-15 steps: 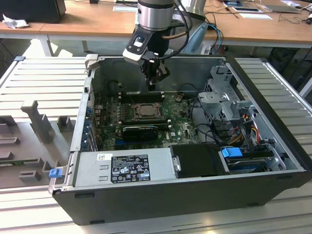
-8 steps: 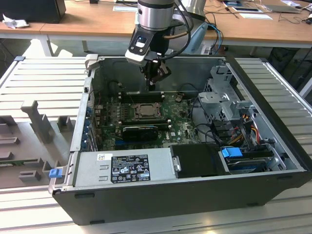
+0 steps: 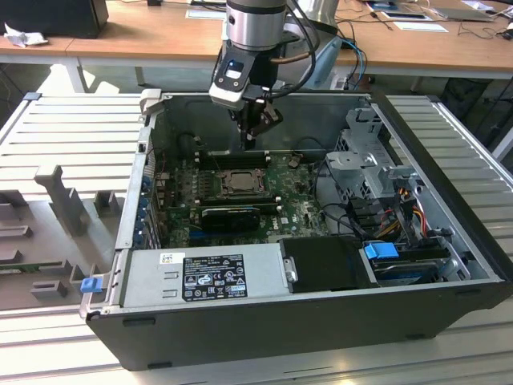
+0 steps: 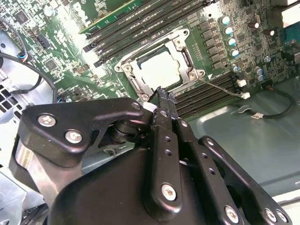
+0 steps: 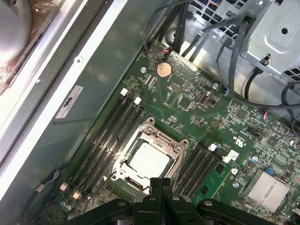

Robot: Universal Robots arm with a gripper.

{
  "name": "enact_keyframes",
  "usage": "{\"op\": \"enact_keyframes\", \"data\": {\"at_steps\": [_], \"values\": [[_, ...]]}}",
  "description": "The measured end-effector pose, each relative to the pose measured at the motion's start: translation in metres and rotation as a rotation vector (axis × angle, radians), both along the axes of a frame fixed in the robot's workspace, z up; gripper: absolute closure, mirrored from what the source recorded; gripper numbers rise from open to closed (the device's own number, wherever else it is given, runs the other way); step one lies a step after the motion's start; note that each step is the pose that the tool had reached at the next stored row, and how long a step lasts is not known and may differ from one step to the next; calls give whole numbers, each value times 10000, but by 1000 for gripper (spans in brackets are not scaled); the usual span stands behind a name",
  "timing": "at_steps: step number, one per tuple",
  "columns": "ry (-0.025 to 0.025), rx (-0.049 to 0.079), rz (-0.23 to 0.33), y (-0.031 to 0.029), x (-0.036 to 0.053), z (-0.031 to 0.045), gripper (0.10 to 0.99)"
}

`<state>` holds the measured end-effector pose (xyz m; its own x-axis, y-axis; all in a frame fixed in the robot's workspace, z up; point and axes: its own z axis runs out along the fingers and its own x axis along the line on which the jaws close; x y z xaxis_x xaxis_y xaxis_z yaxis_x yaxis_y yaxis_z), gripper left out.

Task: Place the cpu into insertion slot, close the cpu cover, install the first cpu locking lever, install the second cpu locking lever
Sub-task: 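Install the first cpu locking lever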

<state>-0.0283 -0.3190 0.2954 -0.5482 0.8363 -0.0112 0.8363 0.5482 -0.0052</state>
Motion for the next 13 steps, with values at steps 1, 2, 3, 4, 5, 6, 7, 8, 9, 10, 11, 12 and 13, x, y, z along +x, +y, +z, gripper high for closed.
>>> {"op": "enact_keyframes", "data": {"at_steps": [1,2,3,4,5,6,7,8,9,10,11,12,13], "values": [[0,1,133,0,0,0,980],[-1,0,232,0,0,0,980],[0,0,370,0,0,0,980],[0,0,425,0,0,0,980],[0,0,472,0,0,0,980],[0,1,551,0,0,0,980],[0,0,600,0,0,0,980],[0,0,638,0,0,0,980],[0,0,683,0,0,0,980],[0,0,727,0,0,0,980],[0,1,834,0,0,0,980],[0,0,908,0,0,0,980],[0,0,990,0,0,0,980]]}}
